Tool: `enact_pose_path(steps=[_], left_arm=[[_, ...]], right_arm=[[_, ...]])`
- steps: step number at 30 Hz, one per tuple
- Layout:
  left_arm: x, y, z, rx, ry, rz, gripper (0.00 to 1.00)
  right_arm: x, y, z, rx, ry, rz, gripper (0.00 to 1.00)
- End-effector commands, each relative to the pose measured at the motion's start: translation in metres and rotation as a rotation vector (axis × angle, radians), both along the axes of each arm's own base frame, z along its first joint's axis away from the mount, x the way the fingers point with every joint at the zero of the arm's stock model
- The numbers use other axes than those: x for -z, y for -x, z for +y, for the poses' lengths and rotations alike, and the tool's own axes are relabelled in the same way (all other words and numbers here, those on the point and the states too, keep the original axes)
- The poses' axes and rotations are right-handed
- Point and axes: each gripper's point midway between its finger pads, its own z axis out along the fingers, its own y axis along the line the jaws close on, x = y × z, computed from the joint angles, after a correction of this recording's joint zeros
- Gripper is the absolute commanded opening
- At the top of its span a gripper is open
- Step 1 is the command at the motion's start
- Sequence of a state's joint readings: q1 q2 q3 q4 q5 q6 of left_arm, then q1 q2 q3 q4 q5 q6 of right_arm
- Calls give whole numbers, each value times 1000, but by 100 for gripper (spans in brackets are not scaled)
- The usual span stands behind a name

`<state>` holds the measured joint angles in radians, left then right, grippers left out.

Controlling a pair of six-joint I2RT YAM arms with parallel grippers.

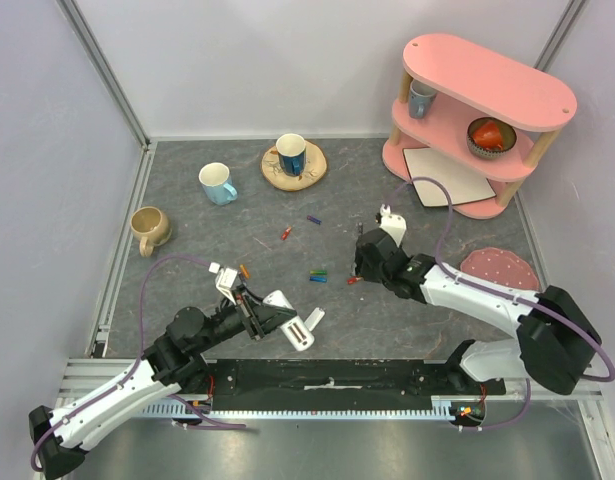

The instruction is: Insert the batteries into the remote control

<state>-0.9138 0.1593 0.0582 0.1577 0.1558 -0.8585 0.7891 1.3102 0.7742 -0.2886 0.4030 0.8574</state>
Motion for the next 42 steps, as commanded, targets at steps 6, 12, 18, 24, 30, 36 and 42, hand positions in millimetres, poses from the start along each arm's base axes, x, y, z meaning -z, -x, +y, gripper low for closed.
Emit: enact_pose_path(steps=[6,12,18,24,30,36,42], left_arm=[[7,-7,2,-39,-2,-3,2],[8,-8,3,-45,0,0,2],[9,-8,4,-48,1,5,2],[11,-7,6,-55,13,10,2],[11,-10,9,-76,10,13,2],[12,-11,11,-89,11,14,2],[14,-10,11,-87,7,19,2]], right_arm=[[32,10,-4,281,-149,66,60],[32,4,6,284,-161,79,61],[47,1,16,285,-152,120,60],[54,-2,25,291,-164,145,58],[63,-4,29,277,-137,162,54],[74,-1,25,254,-83,178,50],[80,1,21,208,-15,191,40]])
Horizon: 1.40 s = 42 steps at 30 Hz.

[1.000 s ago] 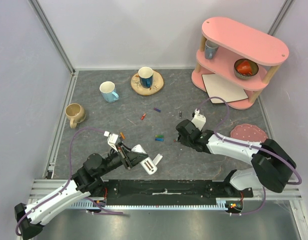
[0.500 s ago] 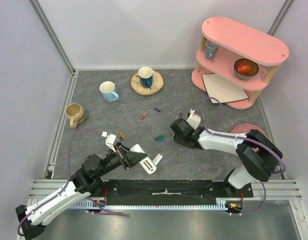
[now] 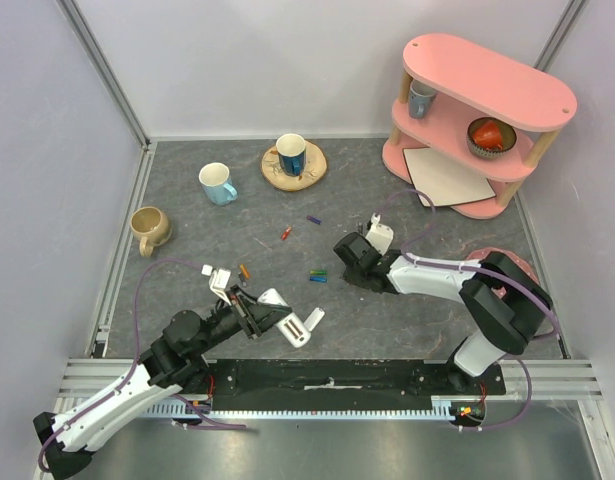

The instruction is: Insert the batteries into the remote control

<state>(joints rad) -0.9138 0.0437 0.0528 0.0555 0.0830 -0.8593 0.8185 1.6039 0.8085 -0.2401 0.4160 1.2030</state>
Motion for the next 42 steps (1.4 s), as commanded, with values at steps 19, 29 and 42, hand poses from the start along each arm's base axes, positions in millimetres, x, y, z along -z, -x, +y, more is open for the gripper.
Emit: enact_pose_path(steps=[19,29,42], left_arm=[[16,-3,-2,-8,-4,30,2],[16,-2,-3,3,-6,25,2],[14,-3,-5,3,5,30,2]], right_arm=[[14,20,-20,-179,230,82,42],[25,29,-21,-185,243,109,35],[33,39,-27,-214,242,125,31]])
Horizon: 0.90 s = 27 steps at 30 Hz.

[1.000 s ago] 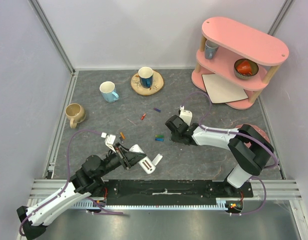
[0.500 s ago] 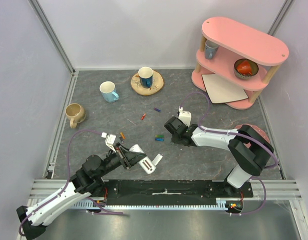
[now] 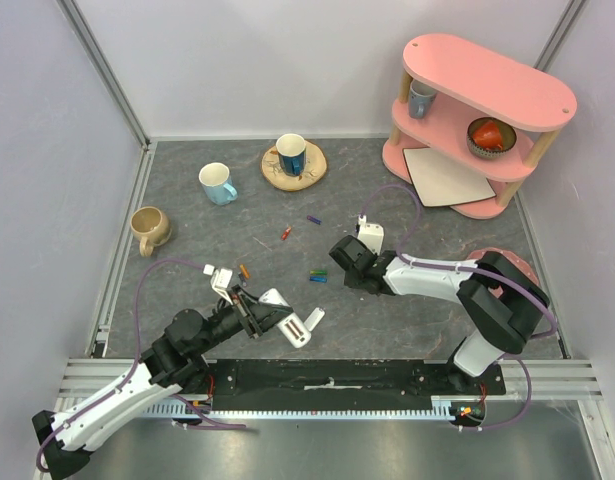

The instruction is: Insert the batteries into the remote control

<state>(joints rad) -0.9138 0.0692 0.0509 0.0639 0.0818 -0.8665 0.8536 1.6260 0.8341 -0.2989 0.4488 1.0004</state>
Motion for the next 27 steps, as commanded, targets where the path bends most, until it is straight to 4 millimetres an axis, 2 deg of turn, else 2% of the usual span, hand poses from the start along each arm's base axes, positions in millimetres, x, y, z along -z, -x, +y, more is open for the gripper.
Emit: enact_pose_path(steps=[1,5,9,15,19,21,22,25,26,27], left_arm=[[9,-2,-3,4,16,10,2],[10,-2,-5,6,15,17,2],[7,-2,-5,6,29,19,2],[7,-3,-5,3,30,23,2],[7,-4,-8,5,31,28,2],[6,-6,-10,8,27,30,2],[5,-6,-11,11,27,30,2],[1,-8,-14,11,25,27,2],[-4,-10,-15,8,30,17,2],[-1,-12,-17,3,14,26,2]], right_arm=[[28,31,-19,-28,70,119,32],[29,33,-22,-37,75,123,34],[32,36,-25,-41,84,133,30],[34,39,-26,-51,85,137,18],[31,38,-28,-63,88,130,0],[26,37,-29,-78,92,112,0],[23,36,-29,-89,92,102,0],[-4,33,-22,-168,49,44,0],[-25,31,-16,-223,11,-2,0],[-37,33,-13,-254,-8,-21,0]])
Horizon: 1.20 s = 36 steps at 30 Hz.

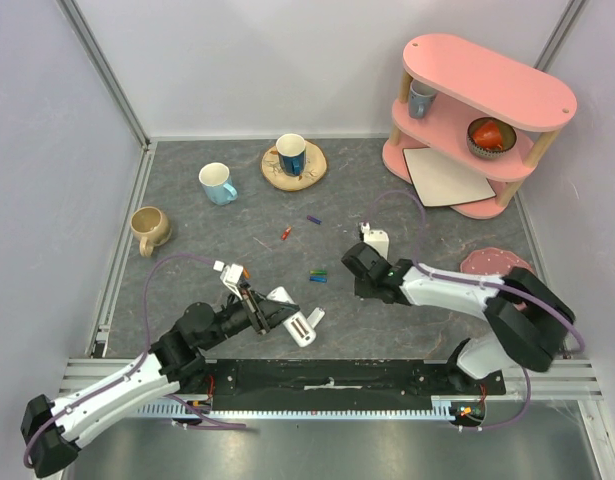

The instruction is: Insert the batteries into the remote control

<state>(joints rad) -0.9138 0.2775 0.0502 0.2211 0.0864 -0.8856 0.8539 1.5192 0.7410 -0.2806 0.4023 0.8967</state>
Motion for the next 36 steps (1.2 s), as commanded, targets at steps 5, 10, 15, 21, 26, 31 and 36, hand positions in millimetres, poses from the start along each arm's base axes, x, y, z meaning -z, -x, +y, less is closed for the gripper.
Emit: enact_pose_path(steps=[5,10,15,21,26,31,36], left_arm=[[-23,-16,-15,-21,71,-17,2],[-35,-25,-33,16,104,-13,2],[-48,-35,-46,65,144,-31,2],[-56,-46,-49,83,199,-24,2],[-53,-52,-53,73,198,10,2],[-55,-54,-58,81,198,35,2],[-53,-55,-58,76,207,79,2]], right_arm=[[-109,29,21,-377,-157,-134,0],[-150,55,16,-522,-88,-152,0],[-177,87,22,-650,-134,-177,0],[-186,111,30,-723,-174,-162,0],[-186,119,46,-774,-166,-148,0],[-181,125,68,-802,-163,-147,0],[-177,126,82,-818,-153,-131,0]])
